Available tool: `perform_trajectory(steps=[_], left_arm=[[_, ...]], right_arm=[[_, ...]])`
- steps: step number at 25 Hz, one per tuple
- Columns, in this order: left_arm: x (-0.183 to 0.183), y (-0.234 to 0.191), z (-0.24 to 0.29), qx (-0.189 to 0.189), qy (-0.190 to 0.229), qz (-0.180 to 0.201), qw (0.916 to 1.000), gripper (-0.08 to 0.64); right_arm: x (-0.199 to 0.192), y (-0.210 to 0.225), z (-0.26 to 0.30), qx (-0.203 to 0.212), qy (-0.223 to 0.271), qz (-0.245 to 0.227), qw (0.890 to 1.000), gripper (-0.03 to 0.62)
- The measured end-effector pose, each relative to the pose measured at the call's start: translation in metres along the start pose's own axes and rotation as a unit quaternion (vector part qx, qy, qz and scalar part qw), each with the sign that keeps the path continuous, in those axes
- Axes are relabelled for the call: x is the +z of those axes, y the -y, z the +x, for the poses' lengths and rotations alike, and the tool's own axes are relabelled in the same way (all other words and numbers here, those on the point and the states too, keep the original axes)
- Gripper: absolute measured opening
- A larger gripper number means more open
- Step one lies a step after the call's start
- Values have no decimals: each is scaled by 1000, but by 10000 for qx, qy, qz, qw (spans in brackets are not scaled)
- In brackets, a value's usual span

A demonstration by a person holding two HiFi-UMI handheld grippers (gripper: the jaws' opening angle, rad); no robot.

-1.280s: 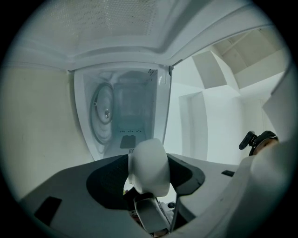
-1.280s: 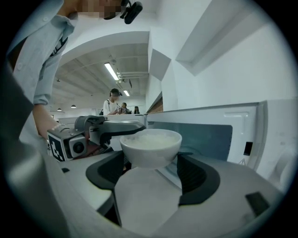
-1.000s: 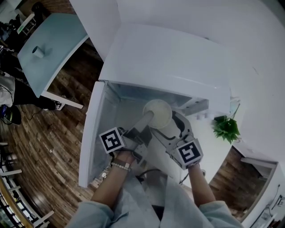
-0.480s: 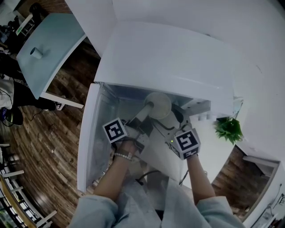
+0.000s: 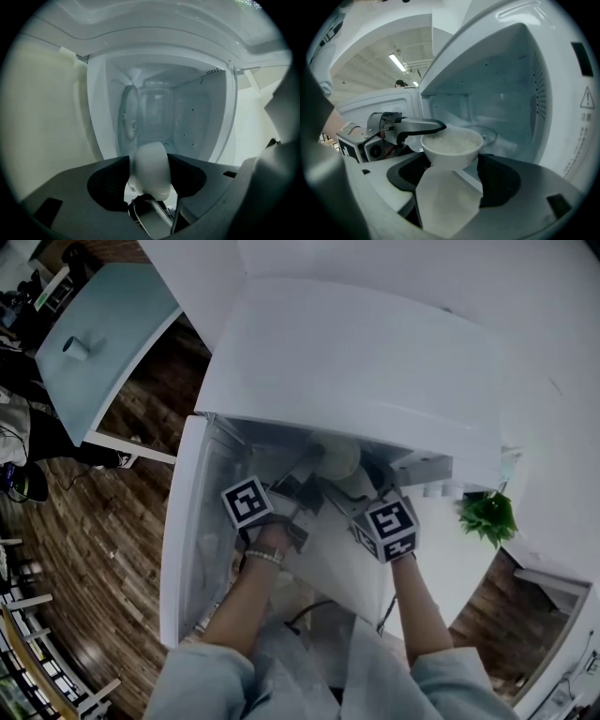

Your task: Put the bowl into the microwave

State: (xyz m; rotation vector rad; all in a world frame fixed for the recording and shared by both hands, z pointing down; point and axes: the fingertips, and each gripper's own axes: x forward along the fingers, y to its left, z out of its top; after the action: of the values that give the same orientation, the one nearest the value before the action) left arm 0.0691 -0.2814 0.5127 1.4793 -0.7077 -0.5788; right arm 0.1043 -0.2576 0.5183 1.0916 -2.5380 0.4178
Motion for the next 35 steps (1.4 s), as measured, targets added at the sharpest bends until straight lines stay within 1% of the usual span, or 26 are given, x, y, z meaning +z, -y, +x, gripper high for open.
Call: perform_trajectory(steps=[5, 9, 12, 17, 20, 23, 27, 30, 35], left_arm=[[2, -8, 3, 107, -15, 47, 9999, 230], [2, -10, 4, 167, -68, 183, 9997, 230], [0, -12, 5, 203, -105, 123, 9997, 229], [-1, -10, 2, 304, -145, 295, 9990, 227], [-1, -9, -1, 260, -126, 295, 9991, 227], [0, -10, -5, 301, -90, 274, 9991, 227], [1, -9, -13, 290, -16, 233, 9993, 227], [-2, -10, -19, 310, -45, 288, 9991, 227], [-9, -12, -26, 312, -104, 251, 9991, 227]], right_arm=[[-5, 4, 6, -73, -85, -12, 9999, 353], [-4, 4, 8, -99, -121, -80, 9998, 353], [-4, 4, 8, -92, -154, -114, 9998, 352], [-6, 9, 9, -210, -244, -149, 9994, 345], [-3, 16, 11, -314, -252, -42, 9992, 343], [0, 17, 16, -379, -332, -109, 9987, 342], [3, 19, 23, -501, -474, -83, 9976, 342], [6, 25, 29, -630, -534, -46, 9966, 344], [9, 30, 40, -722, -628, 39, 9954, 344]])
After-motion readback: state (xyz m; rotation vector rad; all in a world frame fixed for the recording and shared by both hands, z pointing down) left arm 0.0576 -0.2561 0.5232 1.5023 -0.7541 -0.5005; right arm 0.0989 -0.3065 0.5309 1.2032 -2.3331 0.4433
